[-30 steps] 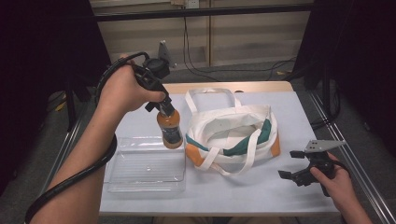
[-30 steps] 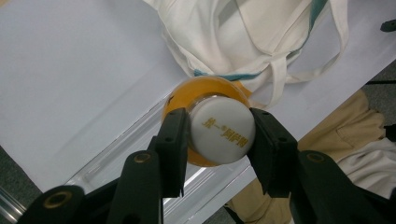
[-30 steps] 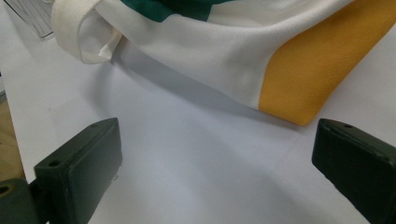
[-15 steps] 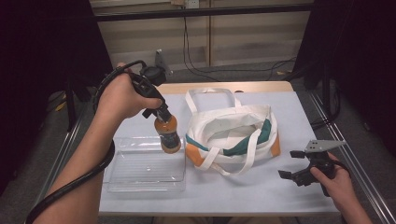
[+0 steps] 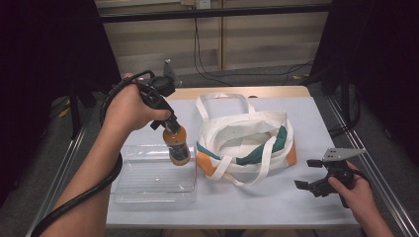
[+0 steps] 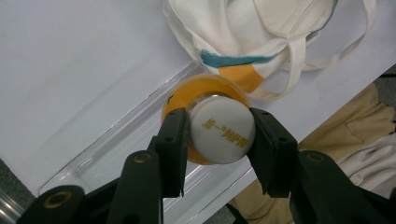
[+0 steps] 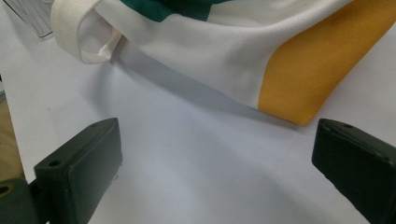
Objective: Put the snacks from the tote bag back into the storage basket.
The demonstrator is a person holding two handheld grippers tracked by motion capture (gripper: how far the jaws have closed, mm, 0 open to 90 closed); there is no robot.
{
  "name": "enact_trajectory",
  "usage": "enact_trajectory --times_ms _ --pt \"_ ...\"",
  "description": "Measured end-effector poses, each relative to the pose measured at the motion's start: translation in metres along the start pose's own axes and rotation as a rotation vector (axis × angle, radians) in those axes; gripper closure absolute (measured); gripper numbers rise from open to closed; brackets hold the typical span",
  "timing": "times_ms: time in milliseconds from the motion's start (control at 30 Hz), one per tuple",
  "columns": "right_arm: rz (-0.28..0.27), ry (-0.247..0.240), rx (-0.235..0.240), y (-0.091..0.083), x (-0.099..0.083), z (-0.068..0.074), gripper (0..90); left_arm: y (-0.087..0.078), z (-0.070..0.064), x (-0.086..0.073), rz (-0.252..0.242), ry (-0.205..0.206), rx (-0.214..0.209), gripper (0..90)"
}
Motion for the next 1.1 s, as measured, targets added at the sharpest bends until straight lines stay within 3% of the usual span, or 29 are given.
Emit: enact_trajectory --times_ms 233,867,1100 --pt "-0.001 0.0 0.003 0.0 0.0 0.0 1.4 0.008 0.001 0.001 0.004 -0.007 -0.022 59.2" --pt "0.002 0.001 0.0 0.0 0.0 0.001 1.4 0.026 0.003 0.006 -0.004 0.031 -0.02 59.2" --pt "0.0 0.001 0.002 0.0 0.0 0.001 1.4 0.031 0.005 0.006 -0.006 0.027 -0.02 59.2"
Point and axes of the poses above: each handheld gripper's, and its own axes: y roughly forward along the jaws, x roughly out of its top, z roughly to its left, the point moved 3 cm from there along y, roughly forward along the jaws, and after that the axes turned 3 degrees about -y, right-handed, at the moved point
